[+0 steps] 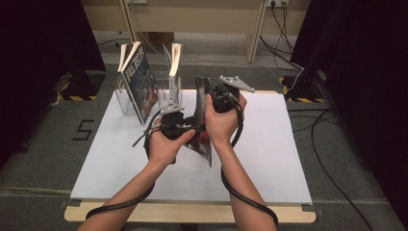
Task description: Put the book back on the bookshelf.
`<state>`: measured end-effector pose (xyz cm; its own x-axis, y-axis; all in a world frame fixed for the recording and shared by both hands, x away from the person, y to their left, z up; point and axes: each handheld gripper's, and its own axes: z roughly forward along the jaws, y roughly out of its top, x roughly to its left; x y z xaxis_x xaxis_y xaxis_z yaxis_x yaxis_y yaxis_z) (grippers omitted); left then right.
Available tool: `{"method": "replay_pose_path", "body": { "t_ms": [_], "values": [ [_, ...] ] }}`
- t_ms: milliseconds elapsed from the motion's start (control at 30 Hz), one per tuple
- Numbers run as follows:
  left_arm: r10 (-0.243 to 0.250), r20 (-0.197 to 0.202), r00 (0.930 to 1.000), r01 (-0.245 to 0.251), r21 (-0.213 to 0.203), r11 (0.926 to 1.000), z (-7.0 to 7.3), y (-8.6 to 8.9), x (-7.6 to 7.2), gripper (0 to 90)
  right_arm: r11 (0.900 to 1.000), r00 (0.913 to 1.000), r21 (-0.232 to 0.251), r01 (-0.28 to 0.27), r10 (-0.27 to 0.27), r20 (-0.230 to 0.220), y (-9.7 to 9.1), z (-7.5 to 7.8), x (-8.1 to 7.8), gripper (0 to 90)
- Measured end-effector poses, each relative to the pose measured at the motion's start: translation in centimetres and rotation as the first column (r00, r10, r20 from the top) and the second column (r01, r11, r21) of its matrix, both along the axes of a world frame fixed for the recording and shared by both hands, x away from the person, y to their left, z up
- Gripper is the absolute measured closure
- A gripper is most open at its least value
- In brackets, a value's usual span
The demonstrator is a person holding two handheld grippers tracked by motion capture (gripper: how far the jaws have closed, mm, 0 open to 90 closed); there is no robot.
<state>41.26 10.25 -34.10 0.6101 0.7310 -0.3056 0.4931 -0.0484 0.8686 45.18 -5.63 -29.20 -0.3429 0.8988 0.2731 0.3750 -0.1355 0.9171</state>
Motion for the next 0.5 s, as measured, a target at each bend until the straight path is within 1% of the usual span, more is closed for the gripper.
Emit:
{"method": "replay_pose_path", "body": {
  "t_ms": [100,200,300,333,500],
  "values": [
    [0.004,0.002,1.0,-0.004,0.003,1.0,0.1,-0.6,0.3,41.1,1.0,1.0,0.007,0.002,-0.002,-0.002,0.0,0.0,0.0,85.7],
    [0.016,0.0,0.9999,-0.016,0.018,0.9997,0.1,-1.0,0.6,41.1,1.0,1.0,0.005,0.005,-0.005,-0.004,-0.1,-0.1,0.0,85.7],
    [0.023,0.007,0.9997,-0.023,0.035,0.9991,0.1,-1.5,0.9,41.0,1.0,1.0,0.005,0.007,-0.007,-0.004,-0.2,-0.2,0.0,85.6],
    [0.026,0.007,0.9996,-0.026,0.039,0.9989,0.1,-1.7,1.0,41.0,0.9999,0.9999,0.014,0.007,-0.007,-0.012,-0.1,-0.2,0.0,85.6],
    [0.041,0.014,0.999,-0.042,0.065,0.997,-0.2,-2.5,1.5,41.0,0.9999,0.9999,0.012,0.007,-0.006,-0.012,-0.2,-0.1,0.0,85.6]
  ]
}}
